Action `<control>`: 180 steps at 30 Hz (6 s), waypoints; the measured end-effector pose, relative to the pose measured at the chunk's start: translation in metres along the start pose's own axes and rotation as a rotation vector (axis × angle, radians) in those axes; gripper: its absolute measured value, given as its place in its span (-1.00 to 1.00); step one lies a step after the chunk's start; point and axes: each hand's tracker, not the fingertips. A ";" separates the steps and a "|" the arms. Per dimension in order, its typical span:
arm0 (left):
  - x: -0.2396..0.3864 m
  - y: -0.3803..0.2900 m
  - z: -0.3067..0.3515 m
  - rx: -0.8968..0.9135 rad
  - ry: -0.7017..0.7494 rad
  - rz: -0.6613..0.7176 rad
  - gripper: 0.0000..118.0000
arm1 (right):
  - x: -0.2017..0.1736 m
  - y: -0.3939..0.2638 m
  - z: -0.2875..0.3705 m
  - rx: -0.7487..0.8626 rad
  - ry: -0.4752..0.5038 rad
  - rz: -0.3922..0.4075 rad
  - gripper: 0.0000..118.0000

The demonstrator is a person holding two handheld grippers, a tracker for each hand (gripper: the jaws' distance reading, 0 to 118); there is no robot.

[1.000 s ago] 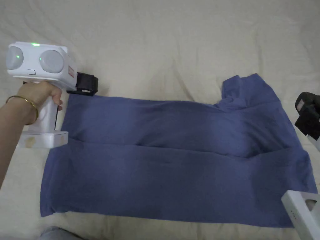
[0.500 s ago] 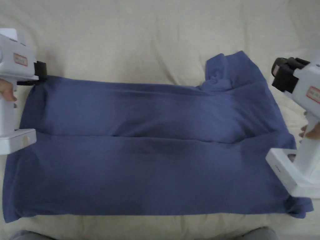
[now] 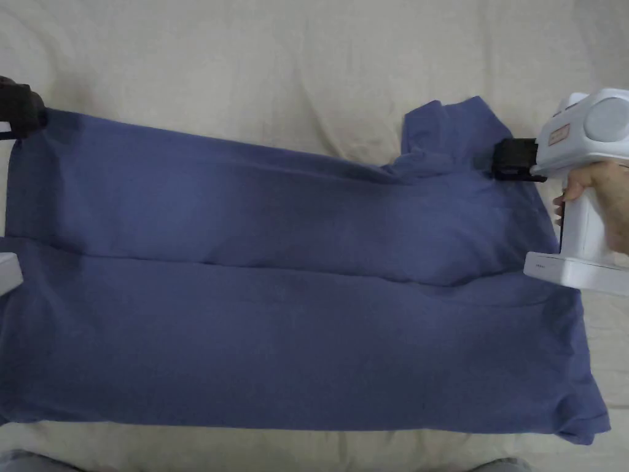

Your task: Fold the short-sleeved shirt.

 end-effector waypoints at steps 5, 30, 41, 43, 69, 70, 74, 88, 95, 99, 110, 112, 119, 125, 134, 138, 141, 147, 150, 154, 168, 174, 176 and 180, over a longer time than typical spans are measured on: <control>-0.004 -0.004 -0.007 -0.026 0.010 0.024 -0.98 | 0.001 -0.004 0.008 0.013 0.119 -0.063 -0.91; -0.037 -0.180 0.130 -0.028 -0.001 0.179 -0.66 | 0.073 -0.251 0.185 0.232 0.192 -0.074 -0.88; -0.022 -0.179 0.178 0.207 0.144 0.088 0.97 | 0.095 -0.269 0.235 0.427 0.099 -0.137 0.83; -0.004 -0.168 0.199 0.363 0.157 0.025 1.00 | 0.090 -0.263 0.259 0.536 0.119 -0.126 0.96; 0.042 -0.142 0.215 0.477 -0.045 -0.070 -0.34 | 0.011 -0.276 0.310 0.881 0.180 -0.075 -0.98; 0.030 -0.136 0.210 0.412 -0.085 -0.035 0.18 | 0.012 -0.275 0.309 0.877 0.181 -0.073 -0.98; -0.029 -0.126 0.180 0.139 -0.281 0.121 1.00 | 0.010 -0.274 0.304 0.851 0.188 -0.068 -0.98; -0.118 -0.192 0.085 -0.162 -0.465 0.426 0.72 | -0.002 -0.265 0.275 0.724 0.156 -0.069 -0.98; -0.116 -0.203 0.079 -0.155 -0.601 0.497 -0.32 | -0.014 -0.263 0.264 0.681 0.171 -0.080 -0.98; -0.105 -0.207 0.068 -0.199 -0.465 0.395 -0.77 | -0.024 -0.263 0.261 0.667 0.175 -0.043 -0.98; -0.039 -0.159 0.141 -0.104 -0.267 0.236 -0.85 | -0.018 -0.269 0.280 0.712 0.190 -0.044 -0.98; -0.009 -0.147 0.165 -0.089 -0.271 0.189 -0.85 | -0.012 -0.272 0.284 0.725 0.190 -0.056 -0.98; 0.098 -0.132 0.179 -0.084 -0.450 0.054 -0.85 | 0.011 -0.290 0.290 0.756 0.183 -0.089 -0.98; 0.182 -0.158 0.112 -0.206 -0.472 0.049 -0.83 | 0.044 -0.304 0.290 0.762 0.154 -0.151 -0.98; 0.243 -0.196 0.047 -0.343 -0.486 -0.009 0.25 | 0.087 -0.316 0.289 0.746 0.079 -0.225 -0.98; 0.230 -0.185 0.093 -0.110 -0.545 -0.001 -0.22 | 0.091 -0.317 0.287 0.742 0.074 -0.238 -0.98; 0.224 -0.191 0.120 0.074 -0.399 -0.044 -0.81 | 0.089 -0.320 0.287 0.747 0.081 -0.236 -0.98; 0.221 -0.226 0.087 -0.141 -0.256 -0.130 -0.99 | 0.084 -0.322 0.286 0.740 0.087 -0.203 -0.98; 0.232 -0.243 0.082 -0.151 -0.336 -0.123 -0.99 | 0.083 -0.323 0.284 0.735 0.087 -0.201 -0.98; 0.267 -0.262 0.081 -0.128 -0.383 -0.295 -0.99 | 0.084 -0.325 0.283 0.727 0.084 -0.202 -0.98; 0.207 -0.187 0.121 -0.018 -0.682 -0.032 1.00 | 0.083 -0.321 0.290 0.733 0.086 -0.185 -0.98; 0.117 -0.157 0.088 -0.101 -0.623 0.082 1.00 | 0.076 -0.314 0.291 0.743 0.101 -0.173 -0.98; 0.085 -0.160 0.067 -0.189 -0.601 0.186 1.00 | 0.073 -0.313 0.290 0.739 0.101 -0.166 -0.98; 0.047 -0.180 0.044 -0.290 -0.599 0.259 0.99 | 0.069 -0.311 0.286 0.722 0.094 -0.148 -0.98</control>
